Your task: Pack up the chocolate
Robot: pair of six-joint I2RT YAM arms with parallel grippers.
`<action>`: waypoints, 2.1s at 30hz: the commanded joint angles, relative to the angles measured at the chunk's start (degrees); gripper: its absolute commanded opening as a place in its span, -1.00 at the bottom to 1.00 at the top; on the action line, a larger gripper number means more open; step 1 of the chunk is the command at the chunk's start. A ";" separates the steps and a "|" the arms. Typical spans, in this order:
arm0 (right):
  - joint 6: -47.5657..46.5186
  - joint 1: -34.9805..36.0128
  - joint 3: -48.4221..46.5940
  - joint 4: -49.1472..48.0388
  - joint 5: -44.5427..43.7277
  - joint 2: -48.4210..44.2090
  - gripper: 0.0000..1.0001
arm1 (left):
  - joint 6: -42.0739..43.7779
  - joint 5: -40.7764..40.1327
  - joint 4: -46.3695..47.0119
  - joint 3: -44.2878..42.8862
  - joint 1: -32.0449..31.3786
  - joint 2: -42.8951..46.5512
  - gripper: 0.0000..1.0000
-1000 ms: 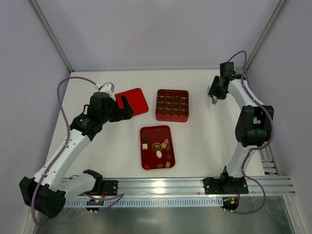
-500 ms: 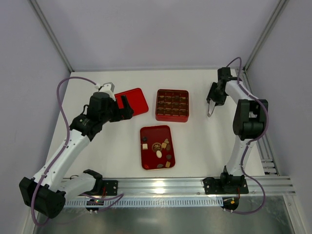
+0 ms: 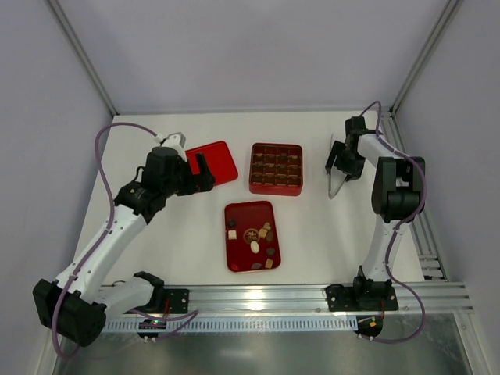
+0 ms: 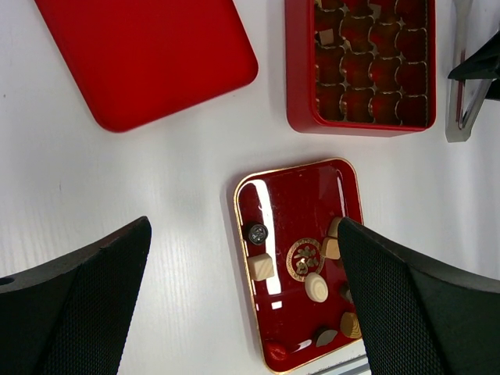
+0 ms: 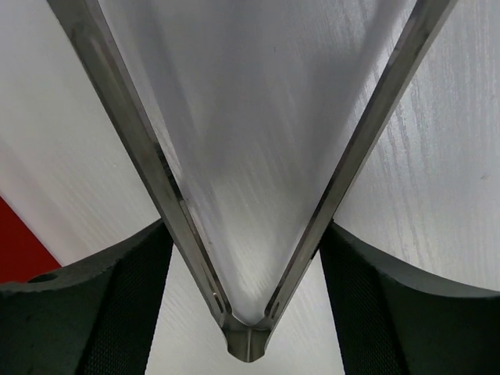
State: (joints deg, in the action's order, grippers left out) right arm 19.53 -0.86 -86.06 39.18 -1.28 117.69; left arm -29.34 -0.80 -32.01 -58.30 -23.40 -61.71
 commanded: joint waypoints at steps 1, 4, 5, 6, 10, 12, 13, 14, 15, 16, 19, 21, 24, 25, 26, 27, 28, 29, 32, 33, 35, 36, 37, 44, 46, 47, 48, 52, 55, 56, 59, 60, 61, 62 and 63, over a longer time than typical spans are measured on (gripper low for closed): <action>0.33 -0.10 2.21 -2.09 0.58 -0.97 0.53 | 0.60 0.62 0.19 -0.93 -0.07 -0.60 0.99; 0.86 -0.10 3.97 -3.14 0.57 -1.85 0.68 | 0.69 0.53 0.19 -0.93 0.02 -1.13 0.99; 1.04 -0.10 5.02 -3.40 0.58 -2.37 0.74 | 0.69 0.53 0.19 -0.93 0.02 -1.39 0.99; 1.21 -0.10 5.72 -4.02 0.58 -3.59 0.77 | 0.78 0.45 0.11 -0.93 0.02 -1.57 0.99; 2.27 -0.10 10.72 -6.39 0.49 -8.69 0.84 | 0.95 -0.87 0.02 -0.85 0.02 -2.44 0.99; 2.62 -0.10 12.23 -7.53 0.40 -12.55 0.85 | 0.78 -2.54 0.10 -0.76 0.02 -2.88 1.00; 2.71 -0.10 13.89 -7.97 0.49 -14.05 0.86 | 0.60 -2.98 0.02 -0.85 0.02 -3.32 1.00; 2.71 -0.10 14.51 -8.50 0.57 -15.37 0.86 | 0.43 -4.46 -0.07 -1.02 0.02 -4.46 0.99; 2.79 -0.10 15.13 -8.68 0.49 -18.17 0.86 | -0.62 -5.17 -0.51 -1.28 0.11 -5.16 0.99; 2.80 -0.02 16.44 -8.85 0.57 -19.76 0.87 | -1.06 -5.87 -0.86 -2.33 0.19 -6.04 0.99; 2.36 0.86 18.38 -9.91 2.77 -25.99 0.88 | -2.64 -8.69 -2.88 -4.62 1.94 -10.17 0.99; 1.83 4.00 18.12 -10.00 3.12 -28.47 0.88 | -3.44 -8.52 -3.49 -6.99 5.62 -13.60 0.99; 2.09 7.01 15.14 -9.38 3.82 -30.59 0.88 | -5.37 -7.73 -1.67 -9.36 10.54 -19.55 1.00; 2.18 8.93 12.87 -9.38 3.65 -30.68 0.88 | -5.29 -6.42 -0.61 -9.89 11.35 -21.24 1.00; 2.27 9.82 11.54 -9.38 3.56 -30.33 0.88 | -5.29 -5.97 1.06 -11.55 11.97 -23.43 0.96; 2.27 10.79 9.96 -9.47 3.82 -29.63 0.88 | -5.02 -5.27 1.85 -12.53 12.76 -27.28 0.93; 2.35 12.27 6.21 -9.21 4.52 -28.67 0.87 | -4.59 -4.48 2.30 -14.02 13.63 -29.76 0.90; 2.27 13.25 4.17 -7.90 4.79 -27.61 0.86 | -4.15 -4.74 1.95 -15.42 14.08 -31.87 0.86; 2.62 16.94 -2.60 -7.54 6.02 -22.44 0.86 | -3.62 -4.83 1.16 -20.52 15.40 -39.34 0.69; 2.79 17.82 -4.19 -7.36 6.46 -21.46 0.86 | -3.44 -4.65 1.07 -21.67 15.57 -41.45 0.66; 3.32 20.45 -8.14 -7.01 7.34 -19.35 0.83 | -3.18 -5.09 0.02 -24.74 16.19 -46.29 0.63; 3.32 21.33 -9.46 -6.58 7.43 -17.34 0.82 | -2.92 -5.09 -0.24 -25.54 16.54 -47.70 0.57; 3.32 22.04 -11.56 -6.31 7.60 -16.62 0.82 | -2.91 -4.92 -0.51 -26.68 16.98 -49.89 0.54; 2.18 25.82 -16.15 -5.52 7.69 -11.35 0.76 | -2.21 -0.44 1.77 -29.41 20.32 -56.23 0.22; 2.00 26.09 -17.21 -5.51 8.13 -9.77 0.75 | -1.95 0.62 2.39 -29.59 20.85 -57.02 0.12; 1.92 26.17 -17.64 -5.69 8.57 -9.24 0.75 | -1.95 0.62 3.00 -29.67 21.02 -57.38 0.00; 1.92 26.26 -18.17 -5.87 9.53 -8.62 0.75 | -1.95 3.32 3.27 -29.68 21.29 -58.07 -0.07; 1.13 27.31 -25.19 -4.91 12.17 -3.71 0.74 | -2.82 5.27 4.32 -29.67 21.64 -59.66 -0.37; 0.34 27.84 -31.70 -3.68 14.10 1.83 0.74 | -3.35 6.86 4.85 -29.68 21.64 -60.72 -0.66; 0.33 27.93 -32.93 -3.67 14.72 4.10 0.74 | -3.61 7.30 4.94 -29.50 21.64 -60.89 -0.84; 0.16 28.28 -36.80 -4.02 17.27 7.28 0.74 | -4.58 10.72 5.29 -29.41 22.34 -60.72 -1.00; 0.07 28.29 -37.77 -4.37 17.88 8.94 0.74 | -5.10 11.60 5.64 -29.06 22.52 -60.46 -1.00; 0.07 28.29 -38.21 -5.16 18.50 9.66 0.74 | -5.20 12.30 6.69 -28.19 22.69 -59.58 -0.99; -0.28 28.29 -38.65 -5.34 19.64 10.45 0.74 | -5.29 13.88 7.04 -27.83 23.04 -59.23 -1.00; -0.46 28.29 -39.61 -5.51 20.00 11.76 0.73 | -5.46 14.50 7.48 -27.57 23.22 -58.88 -0.99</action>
State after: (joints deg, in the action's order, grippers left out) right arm 20.53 27.05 -121.75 35.00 14.87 127.81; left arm -33.93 9.06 -26.26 -87.05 -1.19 -120.92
